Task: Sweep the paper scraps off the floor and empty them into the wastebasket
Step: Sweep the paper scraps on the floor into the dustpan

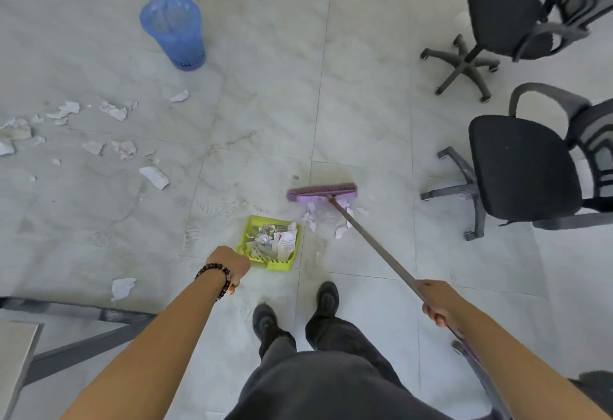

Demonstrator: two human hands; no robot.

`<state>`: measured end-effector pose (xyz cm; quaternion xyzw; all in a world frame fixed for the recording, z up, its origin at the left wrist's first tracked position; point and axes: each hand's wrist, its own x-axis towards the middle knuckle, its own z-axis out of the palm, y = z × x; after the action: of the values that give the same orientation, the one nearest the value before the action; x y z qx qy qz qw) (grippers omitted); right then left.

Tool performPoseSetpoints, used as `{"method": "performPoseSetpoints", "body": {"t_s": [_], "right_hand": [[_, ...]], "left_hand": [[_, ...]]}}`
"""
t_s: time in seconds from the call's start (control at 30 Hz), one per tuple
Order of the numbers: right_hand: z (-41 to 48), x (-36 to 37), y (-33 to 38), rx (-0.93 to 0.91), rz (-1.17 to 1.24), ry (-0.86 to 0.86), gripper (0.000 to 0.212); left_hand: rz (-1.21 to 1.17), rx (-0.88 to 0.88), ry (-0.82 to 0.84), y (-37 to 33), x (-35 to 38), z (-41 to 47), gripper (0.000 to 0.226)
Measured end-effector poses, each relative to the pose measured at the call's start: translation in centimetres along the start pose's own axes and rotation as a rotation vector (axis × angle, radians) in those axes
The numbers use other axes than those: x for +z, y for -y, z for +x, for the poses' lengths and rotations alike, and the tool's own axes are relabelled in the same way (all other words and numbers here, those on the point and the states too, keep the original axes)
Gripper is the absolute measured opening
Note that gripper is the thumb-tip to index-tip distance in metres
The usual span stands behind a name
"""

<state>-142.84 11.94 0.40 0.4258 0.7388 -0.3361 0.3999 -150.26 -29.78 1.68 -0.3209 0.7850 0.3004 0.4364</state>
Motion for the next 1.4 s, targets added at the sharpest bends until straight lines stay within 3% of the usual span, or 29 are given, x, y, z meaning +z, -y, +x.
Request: {"method": "performPoseSetpoints", "body": {"t_s": [0.33, 0.6, 0.8, 0.87, 1.1, 1.4], "right_hand": [[0.0, 4.2, 3.7, 0.086, 0.339, -0.070, 0.022], [2.6, 5.3, 6.8, -0.016, 0.028, -0.020, 0.032], [-1.7, 9.3, 1.1, -0.012, -0.263, 0.130, 0.012], [-3.7, 9.3, -0.9, -0.025, -0.262, 0.165, 0.018], [-9.1, 8.7, -2.4, 0.023, -0.135, 0.308, 0.032], [-9.2, 8.1, -2.2, 0.113, 0.153, 0.158, 0.029]], "left_hand": [[0.427, 0.207, -0.080, 1.9, 0.6, -0.5, 0.015], [0.519, 0.199, -0.100, 3.4, 1.6, 1.0, 0.020], [0.508, 0.192, -0.103, 1.8, 1.6, 1.2, 0.017], [0.512, 0.192, -0.091, 1.6, 1.4, 1.0, 0.013], [0.504, 0.224, -0.088, 2.1, 1.1, 0.1, 0.017], [0.543, 0.283, -0.095, 3.8, 1.1, -0.5, 0.003]]}}
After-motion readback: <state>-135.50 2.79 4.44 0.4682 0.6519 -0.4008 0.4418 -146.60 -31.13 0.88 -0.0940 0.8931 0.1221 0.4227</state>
